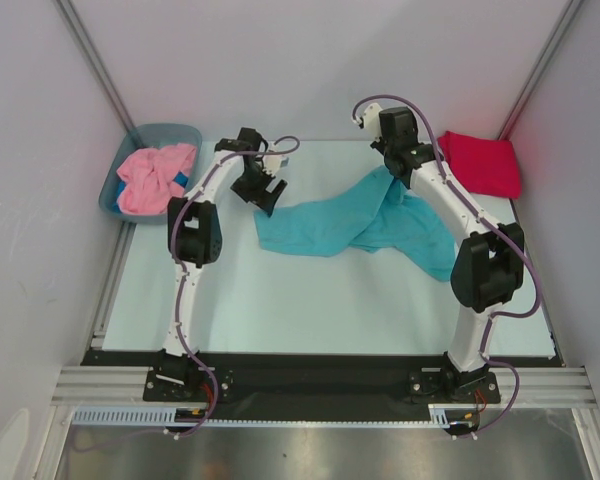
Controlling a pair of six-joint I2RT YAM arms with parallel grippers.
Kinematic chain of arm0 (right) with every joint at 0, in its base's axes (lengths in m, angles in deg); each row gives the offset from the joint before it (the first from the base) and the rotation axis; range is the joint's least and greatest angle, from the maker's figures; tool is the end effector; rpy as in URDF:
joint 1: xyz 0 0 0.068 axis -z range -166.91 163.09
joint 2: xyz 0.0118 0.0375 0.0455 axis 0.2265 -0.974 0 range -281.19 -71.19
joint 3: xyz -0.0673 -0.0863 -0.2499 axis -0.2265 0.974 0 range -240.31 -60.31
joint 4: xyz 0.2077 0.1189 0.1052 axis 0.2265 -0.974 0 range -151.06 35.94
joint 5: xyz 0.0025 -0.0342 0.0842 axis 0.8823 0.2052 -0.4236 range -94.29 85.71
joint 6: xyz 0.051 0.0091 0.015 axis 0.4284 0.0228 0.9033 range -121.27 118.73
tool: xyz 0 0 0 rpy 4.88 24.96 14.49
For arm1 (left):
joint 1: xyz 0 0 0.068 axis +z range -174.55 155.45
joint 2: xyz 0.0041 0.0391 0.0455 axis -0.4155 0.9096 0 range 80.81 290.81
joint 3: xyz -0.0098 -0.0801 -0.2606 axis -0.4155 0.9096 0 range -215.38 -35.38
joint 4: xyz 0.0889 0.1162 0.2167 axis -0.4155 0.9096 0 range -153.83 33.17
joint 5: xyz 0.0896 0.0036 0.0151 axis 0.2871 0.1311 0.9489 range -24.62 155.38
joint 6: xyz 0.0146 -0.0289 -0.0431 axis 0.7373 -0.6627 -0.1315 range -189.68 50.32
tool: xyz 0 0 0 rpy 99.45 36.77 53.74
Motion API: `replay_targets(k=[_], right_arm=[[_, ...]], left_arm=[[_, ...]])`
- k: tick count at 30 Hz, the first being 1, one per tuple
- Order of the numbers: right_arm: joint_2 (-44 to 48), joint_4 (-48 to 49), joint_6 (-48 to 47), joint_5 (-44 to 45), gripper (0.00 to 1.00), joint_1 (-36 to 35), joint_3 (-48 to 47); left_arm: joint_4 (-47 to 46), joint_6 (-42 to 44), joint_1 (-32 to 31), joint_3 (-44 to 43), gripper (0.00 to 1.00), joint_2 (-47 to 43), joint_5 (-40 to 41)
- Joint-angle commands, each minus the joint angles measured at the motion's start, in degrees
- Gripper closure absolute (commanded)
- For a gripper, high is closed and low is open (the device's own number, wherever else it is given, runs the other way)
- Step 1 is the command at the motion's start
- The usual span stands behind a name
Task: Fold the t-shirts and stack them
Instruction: Flatten the tshirt out
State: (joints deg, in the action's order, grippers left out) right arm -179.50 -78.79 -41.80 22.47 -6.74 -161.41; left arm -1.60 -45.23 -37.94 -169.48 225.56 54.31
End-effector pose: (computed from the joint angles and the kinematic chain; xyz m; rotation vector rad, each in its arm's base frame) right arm 0.4224 0.1352 0.3370 -0.8255 1.9773 -0.7088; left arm 0.5038 -0.1271 0.1755 0.9523 2.6517 -0.2309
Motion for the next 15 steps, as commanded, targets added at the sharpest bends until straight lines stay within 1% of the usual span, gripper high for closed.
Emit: replay_targets(k=[1,5,6,7,9,10,13,15], right_arm=[[1.88,2.67,0.28,1.45,1.0,-0.38,-0.41],[1.88,3.28,0.1,1.71,1.0,-0.73,-0.5],[1.88,3.29,0.19,1.71,1.0,-0.64,-0.5],[1.88,3.29,0.1,1.71,1.0,-0.73,-0.5],[1.96,3.29,0.1,1.71,1.0,-0.73,-0.5],[1.88,3.29,0.02,1.8,1.0,-0.73,-0.42],[1.88,3.29,0.02,1.98,1.0,-0.82,-0.33],[1.96,3.37,0.1,2.15,1.0,-0.91,-0.33]], left_arm=[[0.86,-3.18,0.64,0.86,0.02,-3.42,-0.09],[1.66,-3.79,0.64,1.48,0.1,-3.68,-0.79],[1.92,-3.79,0.56,1.82,0.15,-3.6,-1.14],[2.27,-3.88,0.64,2.09,0.24,-3.6,-1.58],[2.36,-3.97,0.64,2.79,0.3,-3.51,-2.02],[2.36,-4.14,0.64,2.97,0.35,-3.51,-2.29],[2.54,-4.32,0.64,3.41,0.55,-3.6,-3.25],[2.71,-4.58,0.64,3.76,0.55,-3.59,-4.04]])
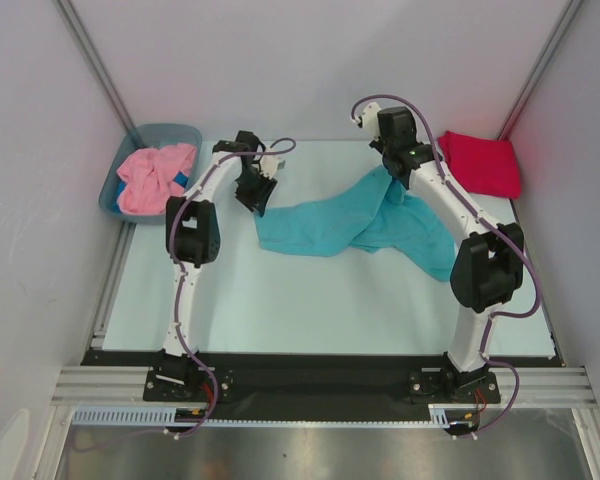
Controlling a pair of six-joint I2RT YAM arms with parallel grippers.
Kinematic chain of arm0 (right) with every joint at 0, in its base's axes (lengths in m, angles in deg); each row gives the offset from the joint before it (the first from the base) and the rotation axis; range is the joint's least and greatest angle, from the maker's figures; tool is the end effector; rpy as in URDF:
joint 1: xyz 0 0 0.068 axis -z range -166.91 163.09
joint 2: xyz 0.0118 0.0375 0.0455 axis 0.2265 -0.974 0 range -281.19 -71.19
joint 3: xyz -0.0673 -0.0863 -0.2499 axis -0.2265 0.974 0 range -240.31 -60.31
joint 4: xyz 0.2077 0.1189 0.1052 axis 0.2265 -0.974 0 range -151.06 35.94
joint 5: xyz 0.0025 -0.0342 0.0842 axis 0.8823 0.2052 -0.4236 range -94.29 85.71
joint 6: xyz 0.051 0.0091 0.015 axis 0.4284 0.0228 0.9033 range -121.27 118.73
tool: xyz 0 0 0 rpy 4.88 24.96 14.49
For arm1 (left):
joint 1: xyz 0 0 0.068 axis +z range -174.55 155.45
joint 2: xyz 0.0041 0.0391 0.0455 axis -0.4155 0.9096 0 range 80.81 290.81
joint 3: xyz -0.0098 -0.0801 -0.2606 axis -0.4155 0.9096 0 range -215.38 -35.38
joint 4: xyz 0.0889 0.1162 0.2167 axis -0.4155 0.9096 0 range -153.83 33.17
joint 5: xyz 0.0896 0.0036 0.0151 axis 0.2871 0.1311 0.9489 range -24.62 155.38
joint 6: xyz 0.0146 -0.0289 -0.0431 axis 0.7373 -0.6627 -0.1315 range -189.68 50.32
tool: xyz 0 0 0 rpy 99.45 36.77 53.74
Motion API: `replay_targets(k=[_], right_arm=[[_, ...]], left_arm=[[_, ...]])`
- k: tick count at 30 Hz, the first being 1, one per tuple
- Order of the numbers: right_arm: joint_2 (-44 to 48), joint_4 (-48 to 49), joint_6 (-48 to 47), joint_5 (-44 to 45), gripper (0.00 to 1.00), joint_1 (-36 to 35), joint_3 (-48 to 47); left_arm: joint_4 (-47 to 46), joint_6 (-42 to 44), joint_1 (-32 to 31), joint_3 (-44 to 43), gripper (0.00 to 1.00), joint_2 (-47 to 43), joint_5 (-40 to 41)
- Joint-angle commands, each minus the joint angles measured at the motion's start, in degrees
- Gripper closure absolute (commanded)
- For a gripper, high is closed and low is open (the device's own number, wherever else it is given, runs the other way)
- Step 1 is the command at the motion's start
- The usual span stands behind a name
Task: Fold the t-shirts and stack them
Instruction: Flatten the tshirt out
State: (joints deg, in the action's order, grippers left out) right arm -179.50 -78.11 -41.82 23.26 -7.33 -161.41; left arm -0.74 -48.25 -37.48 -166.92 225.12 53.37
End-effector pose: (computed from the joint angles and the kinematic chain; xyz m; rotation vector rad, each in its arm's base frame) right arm 0.4216 0.1393 0.3381 -0.8193 1.9653 -0.7165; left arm 0.4985 -0.1222 0.1664 0.8829 2.7289 -0.2745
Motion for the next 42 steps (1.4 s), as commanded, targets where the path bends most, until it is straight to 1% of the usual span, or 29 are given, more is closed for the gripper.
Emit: replay_targets(k=[1,4,6,8,9,12,17,19,20,25,28,31,33,37,38,39,40,41,42], right_arm=[[1.96,2.78,0.04,1.37,1.0,-0.4,-0.33],[1.96,2.78,0.13,1.37,1.0,-0.4,-0.33],[1.88,2.7,0.21,1.36,1.0,-0.49,-0.24],[1.88,2.7,0.13,1.36,1.0,-0.76,-0.06],[1.88,2.7,0.04,1.37,1.0,-0.76,-0.06],[1.88,2.7,0.13,1.28,1.0,-0.93,-0.15],[1.61,2.78,0.21,1.19,1.0,-1.02,-0.06],[1.52,2.7,0.13,1.28,1.0,-1.02,-0.06],[1.52,2.7,0.13,1.19,1.0,-1.02,-0.06],[1.44,2.43,0.3,1.19,1.0,-1.19,0.03],[1.44,2.43,0.21,1.36,1.0,-1.19,0.46],[1.61,2.43,0.39,1.37,1.0,-1.02,1.95],[1.61,2.43,0.74,1.28,1.0,-1.11,3.1],[1.52,1.21,2.41,0.4,1.0,-1.55,7.22],[1.52,0.24,2.85,-1.08,1.0,-1.63,7.84],[1.52,-0.81,3.37,-2.31,0.96,-1.9,8.2],[1.26,-5.52,3.81,-4.24,0.93,-2.42,8.2],[1.0,-7.74,3.82,-8.52,0.82,-2.69,7.85],[0.39,-8.81,4.25,-9.87,0.6,-3.04,7.85]], left_arm=[[1.86,-1.65,0.18,1.38,0.55,-3.07,-3.37],[1.77,-1.92,0.18,1.64,0.55,-3.07,-4.07],[1.69,-2.09,0.18,1.64,0.58,-3.16,-4.34],[1.6,-2.01,0.18,1.64,0.64,-3.16,-4.34],[1.51,-2.01,0.18,1.56,0.72,-3.16,-4.16],[1.42,-2.01,0.1,1.56,0.81,-2.89,-3.9],[1.25,-2.09,0.18,1.73,0.82,-2.89,-3.63],[1.07,-2.01,0.1,1.91,0.88,-2.98,-3.64],[0.98,-1.92,0.18,1.91,0.99,-2.9,-2.85],[0.11,-1.65,0.18,2.61,1.0,-4.29,-1.35],[-2.97,-1.22,0.27,4.45,1.0,-7.19,2.42],[-4.2,1.23,0.62,3.32,1.0,-12.37,7.33],[-5.16,2.99,1.15,1.92,1.0,-17.64,10.67],[-9.91,5.89,2.64,1.47,1.0,-28.36,11.83],[-10.87,6.86,2.82,1.73,1.0,-30.12,13.4],[-13.41,8.18,2.82,2.69,1.0,-33.62,14.46],[-14.65,10.45,2.91,3.31,1.0,-34.96,16.91],[-15.62,11.6,2.91,3.57,1.0,-36.11,17.89],[-16.76,12.75,2.91,3.58,1.0,-37.07,18.68]])
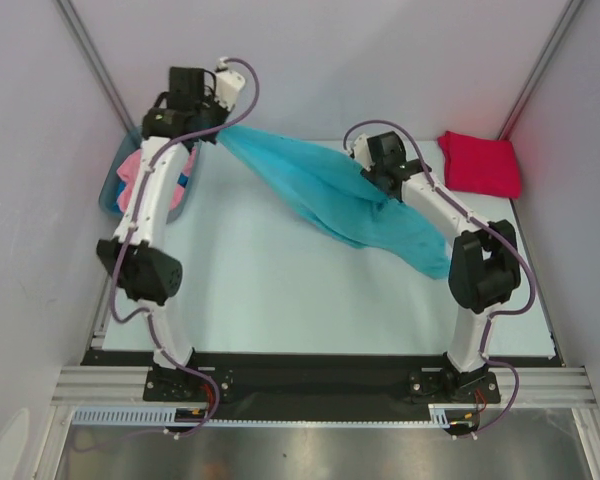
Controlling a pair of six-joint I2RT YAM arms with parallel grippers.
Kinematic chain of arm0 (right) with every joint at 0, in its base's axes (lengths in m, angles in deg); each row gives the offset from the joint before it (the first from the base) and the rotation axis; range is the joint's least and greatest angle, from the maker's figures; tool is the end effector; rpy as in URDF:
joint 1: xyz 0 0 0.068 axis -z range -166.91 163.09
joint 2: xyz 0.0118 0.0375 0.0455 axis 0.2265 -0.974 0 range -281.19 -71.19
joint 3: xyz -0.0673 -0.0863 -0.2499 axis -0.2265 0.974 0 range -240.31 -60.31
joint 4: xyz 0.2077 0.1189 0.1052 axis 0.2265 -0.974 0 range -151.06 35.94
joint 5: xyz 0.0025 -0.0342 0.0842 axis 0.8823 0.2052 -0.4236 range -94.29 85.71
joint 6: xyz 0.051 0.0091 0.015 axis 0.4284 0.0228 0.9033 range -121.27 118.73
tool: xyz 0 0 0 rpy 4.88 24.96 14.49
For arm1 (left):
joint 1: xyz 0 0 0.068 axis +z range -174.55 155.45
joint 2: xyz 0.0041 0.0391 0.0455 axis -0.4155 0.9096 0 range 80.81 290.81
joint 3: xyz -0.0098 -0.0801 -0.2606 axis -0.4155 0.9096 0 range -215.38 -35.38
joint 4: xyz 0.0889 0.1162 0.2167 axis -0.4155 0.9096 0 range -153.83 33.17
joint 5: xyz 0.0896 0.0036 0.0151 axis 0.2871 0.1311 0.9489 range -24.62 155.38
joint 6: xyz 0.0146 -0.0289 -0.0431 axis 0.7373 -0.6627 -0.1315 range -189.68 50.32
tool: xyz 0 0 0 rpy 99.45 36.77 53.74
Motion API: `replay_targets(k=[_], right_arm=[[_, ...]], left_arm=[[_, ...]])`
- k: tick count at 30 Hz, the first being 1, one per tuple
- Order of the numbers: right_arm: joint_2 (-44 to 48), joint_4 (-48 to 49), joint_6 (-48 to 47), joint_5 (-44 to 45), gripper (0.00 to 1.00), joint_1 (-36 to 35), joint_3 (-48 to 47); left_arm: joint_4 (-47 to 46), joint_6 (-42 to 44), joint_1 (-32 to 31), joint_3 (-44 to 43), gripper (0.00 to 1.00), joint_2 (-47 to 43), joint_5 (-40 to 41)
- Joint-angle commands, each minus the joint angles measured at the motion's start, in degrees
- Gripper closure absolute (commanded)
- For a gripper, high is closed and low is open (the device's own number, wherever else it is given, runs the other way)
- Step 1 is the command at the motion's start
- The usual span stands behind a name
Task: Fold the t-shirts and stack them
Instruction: Flatten the tshirt out
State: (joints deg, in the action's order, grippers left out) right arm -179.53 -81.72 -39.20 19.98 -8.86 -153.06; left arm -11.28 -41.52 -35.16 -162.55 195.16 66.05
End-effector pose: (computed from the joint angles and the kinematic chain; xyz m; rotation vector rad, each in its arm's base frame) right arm 0.4068 0.1481 0.2831 -0.9696 2.1148 -0.6324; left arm 0.4313 -0.0805 0.3969 0.7476 2.1435 0.1756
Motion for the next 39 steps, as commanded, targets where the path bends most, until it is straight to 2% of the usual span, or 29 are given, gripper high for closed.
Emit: replay_targets(k=[1,2,3,6,9,12,15,19,26,33,39], right_arm=[[-0.2,-9.21,2.5,-8.35,0.5,-1.51,-1.29],[-0.73,-11.08,3.12,-11.93,0.42,-1.42,-2.51],[-1.96,-12.06,3.82,-13.45,0.28,-1.08,-4.79],[-4.94,-16.37,6.02,-18.55,0.23,1.03,-10.75],[-8.37,-19.44,9.97,-20.75,0.23,4.63,-16.65],[-15.13,-25.24,15.07,-25.22,0.25,8.24,-29.98],[-19.01,-27.79,18.15,-31.9,0.27,10.43,-33.8],[-20.69,-28.86,17.37,-39.2,0.31,9.92,-35.13],[-22.1,-22.27,14.99,-40.35,0.37,5.0,-34.78],[-24.63,-7.61,22.98,-43.26,0.37,2.71,-33.72],[-31.76,-6.53,24.14,-45.71,0.39,-0.54,-39.87]], left_arm=[[-6.76,7.85,0.59,-0.88,1.0,-8.16,7.49],[-7.02,8.66,0.59,-1.23,1.0,-8.52,9.51],[-7.72,9.36,0.59,-1.41,1.0,-8.87,10.31],[-8.52,11.12,0.77,-1.32,1.0,-9.58,12.34],[-8.87,11.13,0.94,-0.88,1.0,-10.19,12.6],[-9.05,10.34,0.77,-0.36,1.0,-10.46,12.34],[-9.05,9.72,0.59,-0.01,1.0,-10.54,12.25],[-9.05,10.15,0.07,0.7,1.0,-10.9,12.17],[-8.96,10.51,-2.22,1.84,1.0,-11.68,13.57],[-9.22,9.98,-3.8,5.61,1.0,-14.5,11.21],[-11.33,12.96,-5.82,10.28,1.0,-17.58,10.84]])
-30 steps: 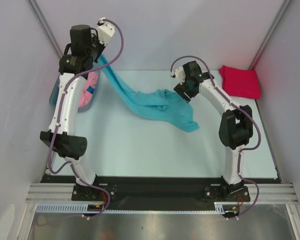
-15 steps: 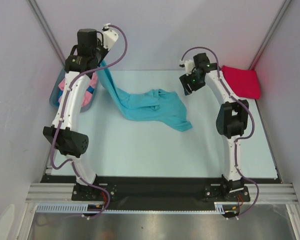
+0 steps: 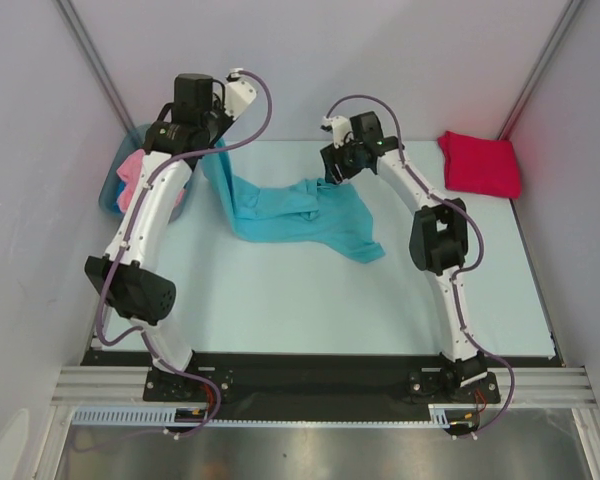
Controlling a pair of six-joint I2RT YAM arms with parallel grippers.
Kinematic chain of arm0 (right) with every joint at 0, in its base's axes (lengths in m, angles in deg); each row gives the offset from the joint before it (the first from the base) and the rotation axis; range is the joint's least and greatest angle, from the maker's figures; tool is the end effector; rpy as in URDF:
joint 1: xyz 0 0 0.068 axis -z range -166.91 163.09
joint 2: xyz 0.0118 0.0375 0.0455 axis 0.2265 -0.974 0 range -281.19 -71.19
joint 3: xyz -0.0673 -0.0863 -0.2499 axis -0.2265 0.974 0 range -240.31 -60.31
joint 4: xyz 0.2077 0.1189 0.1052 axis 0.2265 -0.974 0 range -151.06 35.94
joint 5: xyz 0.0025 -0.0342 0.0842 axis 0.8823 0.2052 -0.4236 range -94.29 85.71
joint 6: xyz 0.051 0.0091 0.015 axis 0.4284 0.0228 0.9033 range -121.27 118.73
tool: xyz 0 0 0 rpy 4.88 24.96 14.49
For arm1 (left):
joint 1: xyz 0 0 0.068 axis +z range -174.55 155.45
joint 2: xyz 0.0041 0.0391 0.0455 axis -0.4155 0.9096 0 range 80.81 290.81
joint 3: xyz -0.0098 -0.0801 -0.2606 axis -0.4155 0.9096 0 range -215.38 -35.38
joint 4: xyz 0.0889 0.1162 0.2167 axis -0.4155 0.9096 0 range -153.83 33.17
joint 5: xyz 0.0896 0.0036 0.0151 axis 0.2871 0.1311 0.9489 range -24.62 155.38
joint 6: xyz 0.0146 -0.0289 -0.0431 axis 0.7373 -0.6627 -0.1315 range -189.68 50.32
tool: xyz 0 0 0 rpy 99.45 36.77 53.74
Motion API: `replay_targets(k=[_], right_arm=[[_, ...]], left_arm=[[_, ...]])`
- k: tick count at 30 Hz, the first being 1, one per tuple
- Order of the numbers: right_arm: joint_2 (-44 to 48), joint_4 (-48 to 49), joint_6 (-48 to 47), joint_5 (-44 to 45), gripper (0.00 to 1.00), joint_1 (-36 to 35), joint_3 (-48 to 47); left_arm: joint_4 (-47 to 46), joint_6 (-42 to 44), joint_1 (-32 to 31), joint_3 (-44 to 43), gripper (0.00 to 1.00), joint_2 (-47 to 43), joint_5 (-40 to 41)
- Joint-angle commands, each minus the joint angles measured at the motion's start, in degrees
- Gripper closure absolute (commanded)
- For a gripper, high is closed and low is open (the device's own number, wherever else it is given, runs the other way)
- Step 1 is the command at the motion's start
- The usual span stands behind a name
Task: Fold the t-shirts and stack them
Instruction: Flatten the tshirt out
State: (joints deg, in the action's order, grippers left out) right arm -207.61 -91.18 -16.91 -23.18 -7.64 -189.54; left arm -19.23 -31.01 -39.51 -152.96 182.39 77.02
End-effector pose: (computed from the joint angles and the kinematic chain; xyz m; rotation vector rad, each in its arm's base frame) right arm 0.4999 0.2014 0.2491 -0.8807 2.1589 0.4301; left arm 0.3762 -0.0932 0.4453 0.8290 1.9202 0.4629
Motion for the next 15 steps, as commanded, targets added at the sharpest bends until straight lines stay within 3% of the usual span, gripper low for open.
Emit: replay_targets(k=[1,15], right_arm=[[-5.07,3.02,1.49,-3.16,0.38,-2.2,-3.92],[-8.07,5.31,0.61,-6.86,0.38,-9.06,-6.12]], left_arm=[[-3.29,2.8,-1.91,0.77,1.0,-4.99,0.4],[-3.82,4.48,-5.34,1.04,1.0,-4.9,3.48]])
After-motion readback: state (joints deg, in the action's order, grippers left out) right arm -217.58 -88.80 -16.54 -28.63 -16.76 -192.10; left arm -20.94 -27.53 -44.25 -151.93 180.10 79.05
